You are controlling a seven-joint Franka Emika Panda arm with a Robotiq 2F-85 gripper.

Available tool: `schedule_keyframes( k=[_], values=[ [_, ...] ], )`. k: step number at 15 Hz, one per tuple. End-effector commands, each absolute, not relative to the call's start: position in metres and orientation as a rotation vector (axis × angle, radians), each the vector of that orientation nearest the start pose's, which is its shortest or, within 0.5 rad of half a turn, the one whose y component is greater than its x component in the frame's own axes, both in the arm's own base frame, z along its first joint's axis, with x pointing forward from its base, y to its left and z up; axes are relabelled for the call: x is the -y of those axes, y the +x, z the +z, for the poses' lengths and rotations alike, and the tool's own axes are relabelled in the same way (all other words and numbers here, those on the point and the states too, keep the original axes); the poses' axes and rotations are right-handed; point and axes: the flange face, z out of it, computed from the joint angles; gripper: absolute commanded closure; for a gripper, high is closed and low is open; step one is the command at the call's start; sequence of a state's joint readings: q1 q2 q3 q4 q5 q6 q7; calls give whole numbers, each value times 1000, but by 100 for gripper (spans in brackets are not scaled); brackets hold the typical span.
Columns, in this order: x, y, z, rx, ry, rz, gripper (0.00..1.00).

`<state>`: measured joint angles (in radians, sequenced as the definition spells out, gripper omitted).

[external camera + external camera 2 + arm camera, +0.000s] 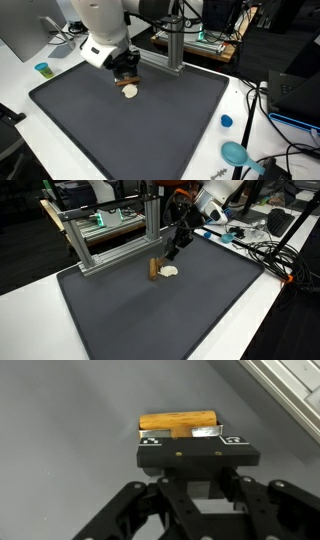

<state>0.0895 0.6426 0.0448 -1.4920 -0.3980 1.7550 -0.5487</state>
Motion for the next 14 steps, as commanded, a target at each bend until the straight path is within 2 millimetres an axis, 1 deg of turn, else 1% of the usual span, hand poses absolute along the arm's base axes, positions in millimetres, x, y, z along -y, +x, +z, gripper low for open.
schedule_keyframes(
  k=[1, 2, 5, 7, 8, 9, 10, 12, 13, 14],
  values=[
    [-32, 668, 333, 1093, -3062, 583, 79],
    [-29, 664, 352, 1033, -3062, 536, 79],
    [-14, 663, 399, 811, -3083, 395, 79],
    [-2, 662, 418, 648, -3103, 334, 79],
    [0, 661, 421, 572, -3098, 305, 79],
    [-4, 666, 411, 708, -3113, 332, 54],
    [-1, 665, 417, 657, -3114, 311, 54],
    [1, 665, 418, 616, -3115, 305, 54],
    [-3, 663, 416, 534, -3130, 311, 79],
    [-6, 662, 414, 360, -3129, 337, 79]
  ],
)
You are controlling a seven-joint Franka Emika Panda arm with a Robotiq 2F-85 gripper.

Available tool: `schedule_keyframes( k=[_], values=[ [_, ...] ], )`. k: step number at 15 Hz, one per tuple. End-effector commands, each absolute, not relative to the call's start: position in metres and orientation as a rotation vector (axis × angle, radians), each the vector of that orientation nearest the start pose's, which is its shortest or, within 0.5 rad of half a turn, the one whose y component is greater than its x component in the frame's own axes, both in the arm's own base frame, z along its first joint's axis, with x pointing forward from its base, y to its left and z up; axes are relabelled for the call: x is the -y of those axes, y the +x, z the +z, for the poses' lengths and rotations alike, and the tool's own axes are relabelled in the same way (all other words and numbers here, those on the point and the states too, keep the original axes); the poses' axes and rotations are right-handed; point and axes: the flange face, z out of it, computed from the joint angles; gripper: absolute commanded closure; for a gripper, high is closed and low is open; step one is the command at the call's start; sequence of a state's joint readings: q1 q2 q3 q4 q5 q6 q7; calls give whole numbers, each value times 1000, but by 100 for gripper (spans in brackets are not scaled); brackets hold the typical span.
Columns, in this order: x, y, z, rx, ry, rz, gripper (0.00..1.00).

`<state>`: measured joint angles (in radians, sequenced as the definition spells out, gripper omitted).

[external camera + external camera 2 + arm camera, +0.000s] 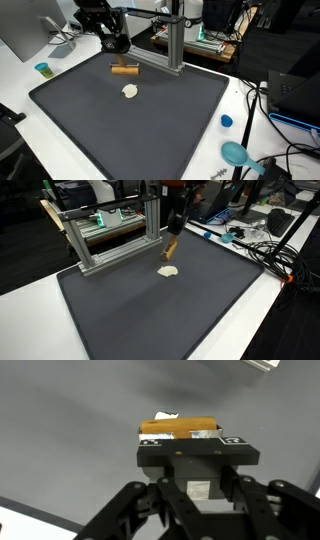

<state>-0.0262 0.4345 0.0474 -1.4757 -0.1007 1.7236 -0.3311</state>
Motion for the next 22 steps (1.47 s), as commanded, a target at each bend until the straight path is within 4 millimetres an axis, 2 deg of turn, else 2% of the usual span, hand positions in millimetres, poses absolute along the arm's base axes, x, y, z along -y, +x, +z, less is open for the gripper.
schedule_keyframes(
  k=[1, 5, 11, 12, 13, 14, 15, 19, 22],
  values=[
    [-6, 663, 412, 285, -3148, 317, 79],
    [-5, 664, 394, -54, -3135, 340, 79],
    [28, 673, 370, -556, -3081, 368, 79],
    [24, 669, 366, -413, -3124, 386, 79],
    [27, 669, 362, -432, -3123, 394, 54],
    [28, 669, 360, -429, -3124, 400, 54],
    [25, 670, 359, -456, -3095, 388, 79],
    [25, 680, 350, -527, -3017, 323, 79],
    [37, 689, 337, -595, -3016, 302, 79]
  ],
)
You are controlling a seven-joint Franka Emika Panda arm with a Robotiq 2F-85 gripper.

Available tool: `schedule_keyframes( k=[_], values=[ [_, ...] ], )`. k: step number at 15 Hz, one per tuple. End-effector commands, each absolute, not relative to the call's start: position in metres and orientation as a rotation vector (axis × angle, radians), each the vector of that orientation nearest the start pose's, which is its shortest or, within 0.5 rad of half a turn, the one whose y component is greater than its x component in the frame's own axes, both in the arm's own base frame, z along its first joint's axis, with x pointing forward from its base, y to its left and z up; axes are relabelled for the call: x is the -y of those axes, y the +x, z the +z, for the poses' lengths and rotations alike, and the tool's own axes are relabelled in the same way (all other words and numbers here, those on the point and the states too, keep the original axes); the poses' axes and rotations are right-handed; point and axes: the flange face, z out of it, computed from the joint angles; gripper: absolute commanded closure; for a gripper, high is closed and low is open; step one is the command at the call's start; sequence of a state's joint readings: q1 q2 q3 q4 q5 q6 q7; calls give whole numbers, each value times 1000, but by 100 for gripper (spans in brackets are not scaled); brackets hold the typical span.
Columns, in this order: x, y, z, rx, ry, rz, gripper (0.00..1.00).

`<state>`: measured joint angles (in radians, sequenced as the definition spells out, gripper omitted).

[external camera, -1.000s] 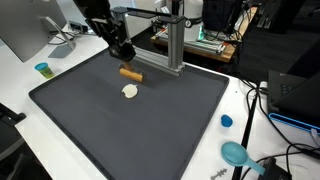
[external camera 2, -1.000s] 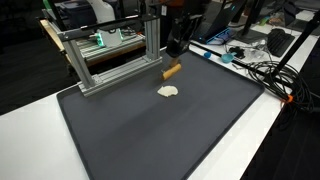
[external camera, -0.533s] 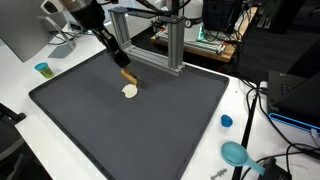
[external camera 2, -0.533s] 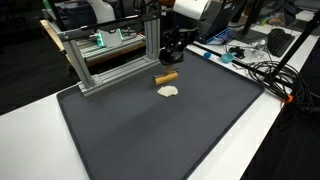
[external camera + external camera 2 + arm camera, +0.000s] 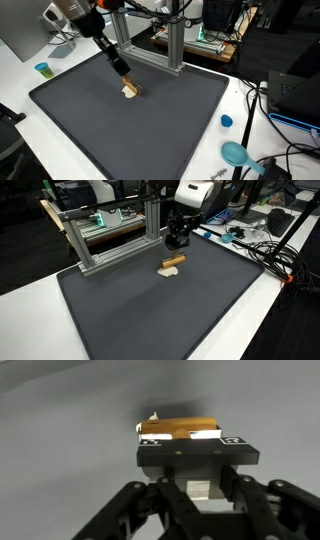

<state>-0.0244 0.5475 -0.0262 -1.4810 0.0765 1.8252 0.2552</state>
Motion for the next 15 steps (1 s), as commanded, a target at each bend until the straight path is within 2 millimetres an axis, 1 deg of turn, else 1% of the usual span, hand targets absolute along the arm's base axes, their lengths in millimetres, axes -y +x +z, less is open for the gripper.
schedule_keyframes(
  k=[1, 5, 7, 10, 14, 15],
  values=[
    [41, 690, 333, -613, -3022, 311, 79],
    [58, 687, 324, -689, -3029, 342, 79],
    [55, 692, 315, -688, -3023, 321, 79],
    [53, 690, 298, -658, -3036, 454, 79],
    [49, 689, 281, -647, -3015, 548, 79],
    [49, 689, 280, -650, -3010, 567, 79]
  ],
)
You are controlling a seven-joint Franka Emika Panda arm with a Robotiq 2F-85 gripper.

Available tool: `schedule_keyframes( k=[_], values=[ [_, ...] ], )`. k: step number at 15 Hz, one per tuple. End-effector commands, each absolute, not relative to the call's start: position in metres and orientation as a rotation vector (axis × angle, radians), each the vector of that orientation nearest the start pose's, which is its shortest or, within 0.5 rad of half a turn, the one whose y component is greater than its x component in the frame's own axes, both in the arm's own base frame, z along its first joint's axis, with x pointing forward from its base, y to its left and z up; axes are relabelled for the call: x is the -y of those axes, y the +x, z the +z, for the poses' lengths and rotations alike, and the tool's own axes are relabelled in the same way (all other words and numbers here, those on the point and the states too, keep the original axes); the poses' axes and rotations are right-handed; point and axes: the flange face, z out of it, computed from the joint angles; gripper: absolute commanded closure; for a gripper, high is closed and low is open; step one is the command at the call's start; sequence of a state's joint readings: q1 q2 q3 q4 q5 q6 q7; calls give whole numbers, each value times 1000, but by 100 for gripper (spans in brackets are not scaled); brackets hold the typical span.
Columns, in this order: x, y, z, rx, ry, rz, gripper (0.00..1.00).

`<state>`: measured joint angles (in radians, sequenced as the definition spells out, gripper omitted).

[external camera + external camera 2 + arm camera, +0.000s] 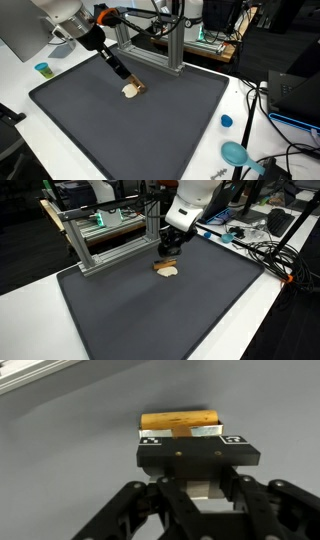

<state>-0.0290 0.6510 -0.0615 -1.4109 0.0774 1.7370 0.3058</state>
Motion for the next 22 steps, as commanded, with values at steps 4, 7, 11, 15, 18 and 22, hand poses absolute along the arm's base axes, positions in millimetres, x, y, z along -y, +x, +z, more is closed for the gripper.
schedule_keyframes(
  k=[4, 7, 11, 15, 18, 22],
  values=[
    [54, 680, 310, -589, -3004, 597, 79],
    [60, 679, 342, -526, -3008, 461, 79],
    [60, 690, 350, -521, -3018, 414, 79],
    [52, 698, 326, -532, -3037, 479, 79],
    [46, 710, 300, -555, -3049, 460, 79],
    [50, 723, 289, -581, -3042, 455, 79]
  ],
)
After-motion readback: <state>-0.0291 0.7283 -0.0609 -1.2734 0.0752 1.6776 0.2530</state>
